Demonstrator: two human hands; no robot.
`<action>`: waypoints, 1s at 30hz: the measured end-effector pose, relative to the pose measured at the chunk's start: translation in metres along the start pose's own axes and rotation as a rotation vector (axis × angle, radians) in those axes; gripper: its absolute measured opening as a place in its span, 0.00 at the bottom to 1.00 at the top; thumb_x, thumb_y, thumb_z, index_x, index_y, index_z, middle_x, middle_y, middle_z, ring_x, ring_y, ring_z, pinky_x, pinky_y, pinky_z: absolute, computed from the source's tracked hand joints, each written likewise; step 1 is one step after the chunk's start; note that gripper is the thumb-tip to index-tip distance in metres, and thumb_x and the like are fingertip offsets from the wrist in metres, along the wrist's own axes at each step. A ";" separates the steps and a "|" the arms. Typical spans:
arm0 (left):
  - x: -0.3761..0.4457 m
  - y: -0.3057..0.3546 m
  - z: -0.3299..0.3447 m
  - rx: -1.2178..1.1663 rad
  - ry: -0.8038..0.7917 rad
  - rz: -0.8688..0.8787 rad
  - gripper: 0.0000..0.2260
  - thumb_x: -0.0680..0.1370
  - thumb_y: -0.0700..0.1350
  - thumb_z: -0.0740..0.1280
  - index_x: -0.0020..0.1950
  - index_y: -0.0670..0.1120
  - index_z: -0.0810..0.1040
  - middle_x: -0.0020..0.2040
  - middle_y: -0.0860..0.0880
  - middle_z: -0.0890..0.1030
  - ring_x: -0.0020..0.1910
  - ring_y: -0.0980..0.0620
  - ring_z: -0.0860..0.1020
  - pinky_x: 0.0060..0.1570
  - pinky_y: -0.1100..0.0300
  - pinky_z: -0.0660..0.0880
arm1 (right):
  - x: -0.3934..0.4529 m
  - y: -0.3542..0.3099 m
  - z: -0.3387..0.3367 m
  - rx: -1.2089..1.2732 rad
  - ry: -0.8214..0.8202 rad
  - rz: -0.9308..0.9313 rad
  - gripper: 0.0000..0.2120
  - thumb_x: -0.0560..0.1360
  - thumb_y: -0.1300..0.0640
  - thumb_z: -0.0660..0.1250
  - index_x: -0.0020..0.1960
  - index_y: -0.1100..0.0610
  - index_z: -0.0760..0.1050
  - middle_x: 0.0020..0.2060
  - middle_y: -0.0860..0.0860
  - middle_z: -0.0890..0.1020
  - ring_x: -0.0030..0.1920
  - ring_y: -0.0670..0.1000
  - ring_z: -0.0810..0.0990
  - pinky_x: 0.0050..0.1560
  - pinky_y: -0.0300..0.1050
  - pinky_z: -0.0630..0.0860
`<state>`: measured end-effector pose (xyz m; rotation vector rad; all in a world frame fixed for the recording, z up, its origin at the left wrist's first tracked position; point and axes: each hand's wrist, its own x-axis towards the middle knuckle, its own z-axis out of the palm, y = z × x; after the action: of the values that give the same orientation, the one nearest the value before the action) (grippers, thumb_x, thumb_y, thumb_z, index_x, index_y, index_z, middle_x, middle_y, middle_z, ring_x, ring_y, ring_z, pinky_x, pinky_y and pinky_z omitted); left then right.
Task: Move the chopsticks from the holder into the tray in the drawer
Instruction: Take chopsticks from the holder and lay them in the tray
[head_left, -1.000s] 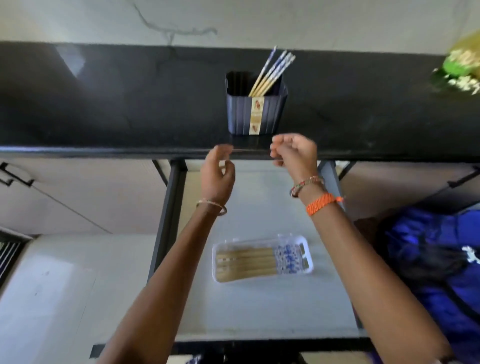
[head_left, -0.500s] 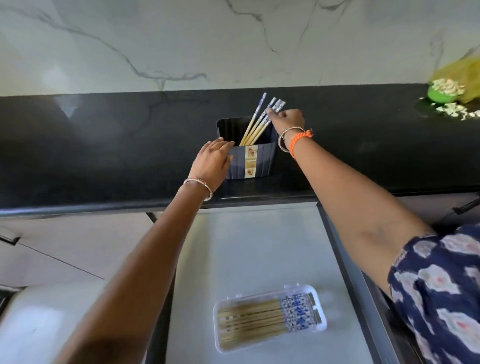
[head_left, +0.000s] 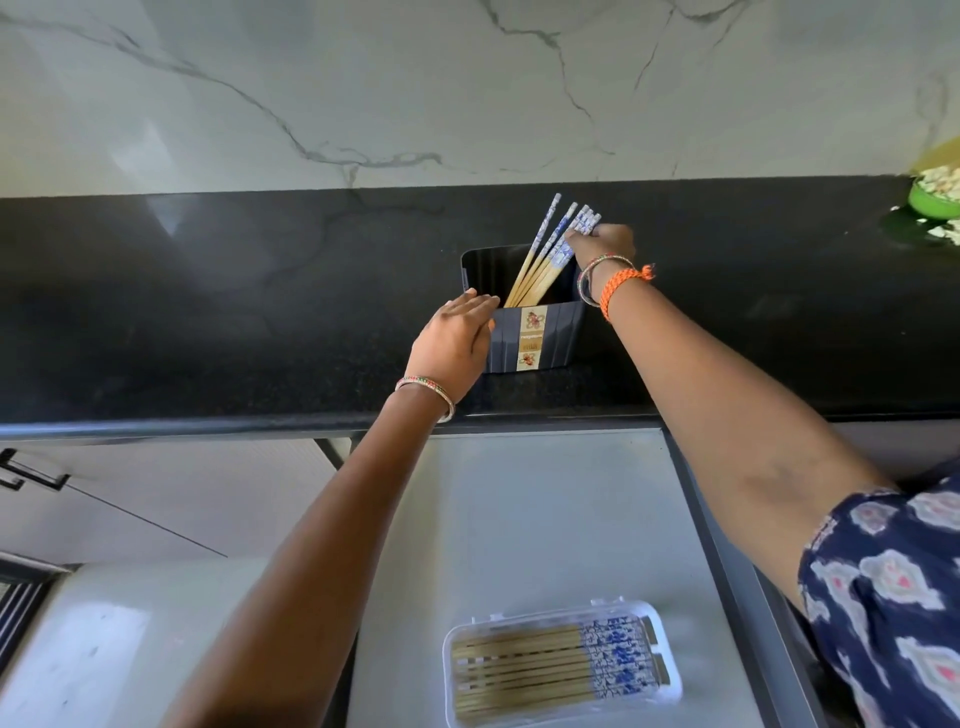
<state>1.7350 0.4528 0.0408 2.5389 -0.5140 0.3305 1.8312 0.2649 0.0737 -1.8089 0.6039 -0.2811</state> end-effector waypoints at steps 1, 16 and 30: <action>0.000 0.000 -0.001 -0.001 -0.003 0.002 0.16 0.80 0.43 0.54 0.68 0.45 0.70 0.68 0.45 0.73 0.71 0.48 0.66 0.70 0.55 0.62 | 0.001 0.000 0.000 0.021 0.006 0.012 0.08 0.72 0.58 0.70 0.44 0.64 0.81 0.43 0.56 0.85 0.42 0.54 0.83 0.49 0.49 0.82; 0.003 0.010 -0.005 -0.023 -0.147 -0.100 0.19 0.80 0.44 0.56 0.72 0.45 0.63 0.75 0.46 0.62 0.75 0.47 0.57 0.70 0.51 0.62 | -0.018 -0.030 -0.031 0.272 0.270 0.085 0.10 0.75 0.63 0.66 0.54 0.65 0.78 0.50 0.57 0.84 0.45 0.53 0.84 0.34 0.37 0.78; -0.109 0.039 0.014 -0.482 0.146 -0.327 0.16 0.78 0.38 0.56 0.66 0.42 0.70 0.52 0.46 0.80 0.46 0.55 0.78 0.51 0.67 0.74 | -0.147 0.039 -0.142 1.239 0.318 0.036 0.13 0.80 0.68 0.56 0.37 0.60 0.68 0.33 0.57 0.74 0.36 0.55 0.75 0.41 0.47 0.76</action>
<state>1.6226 0.4459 0.0110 2.0642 -0.0980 0.2338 1.6295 0.2188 0.0982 -0.5577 0.4911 -0.7323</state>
